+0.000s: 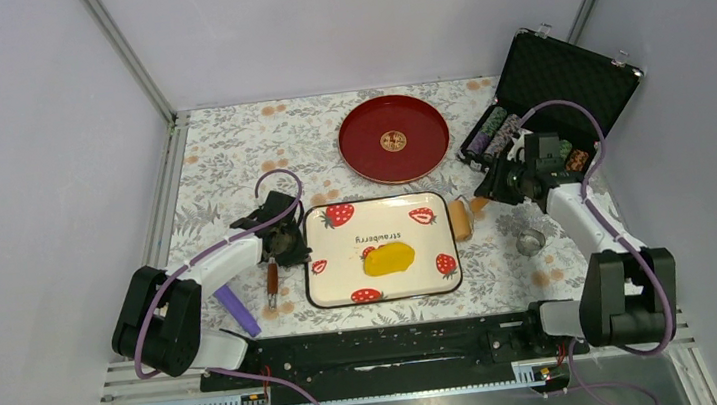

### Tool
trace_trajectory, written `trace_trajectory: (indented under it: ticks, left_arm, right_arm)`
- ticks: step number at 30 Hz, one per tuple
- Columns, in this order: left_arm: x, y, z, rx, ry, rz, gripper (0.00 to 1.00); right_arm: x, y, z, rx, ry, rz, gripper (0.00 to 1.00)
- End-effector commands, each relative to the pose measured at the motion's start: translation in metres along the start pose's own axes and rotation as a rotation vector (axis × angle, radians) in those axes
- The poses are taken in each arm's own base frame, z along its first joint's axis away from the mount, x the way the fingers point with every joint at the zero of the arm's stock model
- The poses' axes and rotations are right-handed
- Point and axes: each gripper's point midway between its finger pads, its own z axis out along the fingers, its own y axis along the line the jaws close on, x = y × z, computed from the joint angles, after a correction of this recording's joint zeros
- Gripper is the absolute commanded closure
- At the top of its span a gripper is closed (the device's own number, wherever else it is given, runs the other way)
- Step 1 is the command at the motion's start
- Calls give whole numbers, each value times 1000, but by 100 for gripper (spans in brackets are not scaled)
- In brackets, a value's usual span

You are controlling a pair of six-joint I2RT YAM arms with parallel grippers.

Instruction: Roll out the dumpling wrappers from the dough

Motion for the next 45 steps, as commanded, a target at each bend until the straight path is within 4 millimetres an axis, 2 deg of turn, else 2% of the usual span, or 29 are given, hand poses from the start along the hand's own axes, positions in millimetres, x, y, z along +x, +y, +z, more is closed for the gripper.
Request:
trace_trajectory:
  ticks: [1,4,9,12,13,14,20,30,34,36,38,41,43,45]
  left_arm:
    - [14,51,6,-224,28,29,100]
    - [14,51,6,-223,28,30,100]
    - [14,51,6,-225,28,29,100]
    - [14,51,6,-225,29,29,100]
    - [14,51,6,-225,29,29,100]
    - [15,51,6,-224,29,30,100]
    - [14,50,6,-225,27,30,100]
    - [15,51,6,-226,29,34,100]
    - [15,50,6,-225,29,34,100]
    - [14,51,6,-226,28,34,100]
    - [14,50,6,-225,29,35,100]
    - [14,50,6,-224,29,36,100]
    - [14,51,6,-224,28,36,100]
    - [14,50,6,-223,27,36,100]
  right_arm:
    - [-26,12,9,-47,-37,-19,82]
    - [-25,12,15,-49,12,-9,68]
    - [-24,-6,16,46,52,-42,51]
    - [-25,-17,12,111,41,-64,26]
    - [-26,-18,10,118,34,-73,23]
    - [-27,-18,8,124,27,-79,14]
    - [-37,-18,-10,159,-36,-84,1]
    - [-67,-22,-76,325,-232,-37,1]
    - [-78,-6,-107,282,-361,-5,1]
    - [-81,-5,-121,288,-436,66,1]
    - [-76,-10,-132,311,-488,173,0]
    - [-63,2,-136,240,-463,170,1]
    - [-49,-1,-132,239,-428,196,1]
    - [-29,-11,-124,272,-385,247,1]
